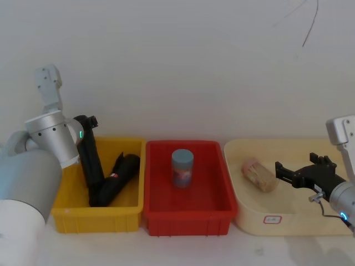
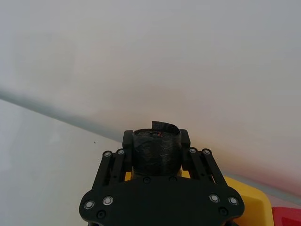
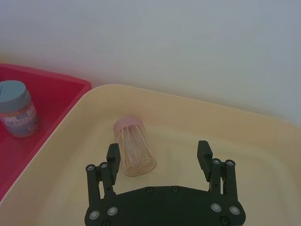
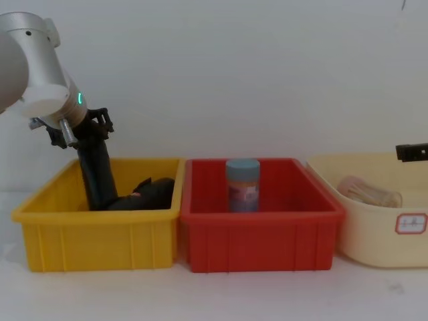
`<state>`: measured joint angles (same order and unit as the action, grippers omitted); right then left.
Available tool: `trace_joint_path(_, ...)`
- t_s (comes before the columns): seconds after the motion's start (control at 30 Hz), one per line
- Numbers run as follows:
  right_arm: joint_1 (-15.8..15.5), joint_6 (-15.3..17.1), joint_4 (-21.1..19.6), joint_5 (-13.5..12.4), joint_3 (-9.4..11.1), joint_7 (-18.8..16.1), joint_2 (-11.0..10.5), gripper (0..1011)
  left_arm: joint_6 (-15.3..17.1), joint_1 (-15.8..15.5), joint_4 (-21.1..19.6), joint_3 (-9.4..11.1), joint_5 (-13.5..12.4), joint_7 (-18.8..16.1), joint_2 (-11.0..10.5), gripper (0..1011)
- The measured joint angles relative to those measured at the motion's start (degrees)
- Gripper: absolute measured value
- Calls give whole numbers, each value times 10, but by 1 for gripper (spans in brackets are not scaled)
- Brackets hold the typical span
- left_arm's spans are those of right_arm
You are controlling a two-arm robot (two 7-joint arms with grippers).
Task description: Pick up the garbage bag with the one hand and transfer it to the other hand.
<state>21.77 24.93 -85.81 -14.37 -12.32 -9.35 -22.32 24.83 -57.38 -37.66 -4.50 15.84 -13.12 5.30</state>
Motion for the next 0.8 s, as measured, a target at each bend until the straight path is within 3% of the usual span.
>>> trace_joint_path(0.8,0,0,0,0,0,0,0,1001,-1,-1,1,-1,0,0,0,540)
